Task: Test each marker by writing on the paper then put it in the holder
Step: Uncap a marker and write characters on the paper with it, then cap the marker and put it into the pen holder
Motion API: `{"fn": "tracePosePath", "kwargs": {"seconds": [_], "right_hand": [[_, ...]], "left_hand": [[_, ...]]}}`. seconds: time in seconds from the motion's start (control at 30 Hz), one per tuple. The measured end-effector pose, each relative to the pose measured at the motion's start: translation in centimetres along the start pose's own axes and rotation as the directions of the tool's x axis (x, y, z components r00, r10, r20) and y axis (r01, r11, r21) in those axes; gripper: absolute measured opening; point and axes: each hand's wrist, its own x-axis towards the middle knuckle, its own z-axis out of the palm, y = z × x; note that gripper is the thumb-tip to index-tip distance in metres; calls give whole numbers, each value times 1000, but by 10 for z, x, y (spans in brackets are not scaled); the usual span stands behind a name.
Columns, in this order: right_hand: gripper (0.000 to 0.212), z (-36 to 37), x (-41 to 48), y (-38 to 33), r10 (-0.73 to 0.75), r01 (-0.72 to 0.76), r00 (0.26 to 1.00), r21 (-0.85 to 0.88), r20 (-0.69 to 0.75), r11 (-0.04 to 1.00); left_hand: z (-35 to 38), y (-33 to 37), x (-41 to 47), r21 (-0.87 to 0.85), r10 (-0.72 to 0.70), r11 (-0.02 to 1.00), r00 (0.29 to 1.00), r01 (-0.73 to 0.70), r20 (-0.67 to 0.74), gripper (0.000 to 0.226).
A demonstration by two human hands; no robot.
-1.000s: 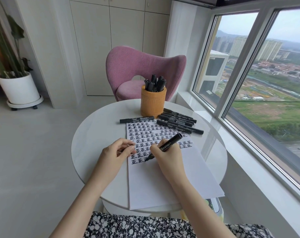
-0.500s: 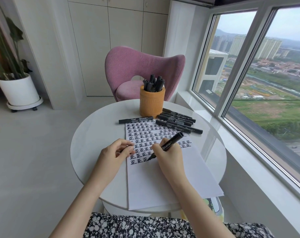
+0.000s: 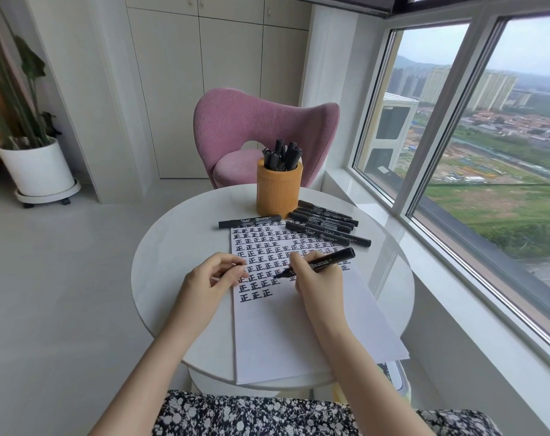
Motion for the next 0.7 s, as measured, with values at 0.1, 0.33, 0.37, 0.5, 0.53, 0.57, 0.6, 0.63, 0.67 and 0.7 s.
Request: {"fn": "tracePosePath", "kwargs": {"seconds": [0.1, 0.33, 0.37, 0.5, 0.53, 0.57, 0.6, 0.63, 0.67, 0.7], "right_hand": [[41, -4, 0, -7, 10, -18, 998, 113, 68, 993], [57, -7, -3, -24, 64, -74, 996, 180, 63, 981], [54, -6, -3, -26, 62, -74, 996, 205, 66, 976], [51, -3, -6, -33, 43, -64, 995, 255, 85, 965], [51, -2, -7, -34, 35, -57, 995, 258, 89, 965], [51, -1, -8, -35, 27, -50, 995, 257, 94, 965], [50, 0, -9, -36, 20, -44, 995, 251, 99, 967], [50, 0, -11, -37, 14, -39, 994, 243, 106, 969], [50, 0, -12, -37, 5, -32, 993, 237, 114, 971], [50, 1, -13, -37, -5, -24, 992, 230, 123, 973]], "left_hand": [[-1, 4, 1, -52, -4, 999, 1000, 4, -8, 12], [-2, 14, -2, -95, -6, 995, 1000, 6, 3, 17], [-2, 17, -2, -119, 0, 993, 1000, 0, 8, 17], [0, 28, -5, -159, 33, 987, 999, -29, 26, 18], [1, 30, -7, -158, 38, 987, 999, -33, 29, 18], [2, 32, -8, -160, 41, 987, 999, -36, 30, 19], [3, 33, -9, -165, 42, 986, 999, -36, 33, 21], [5, 34, -10, -170, 43, 985, 998, -37, 35, 22], [6, 35, -11, -173, 43, 984, 998, -36, 38, 22], [8, 37, -12, -177, 42, 984, 998, -34, 42, 22]]}}
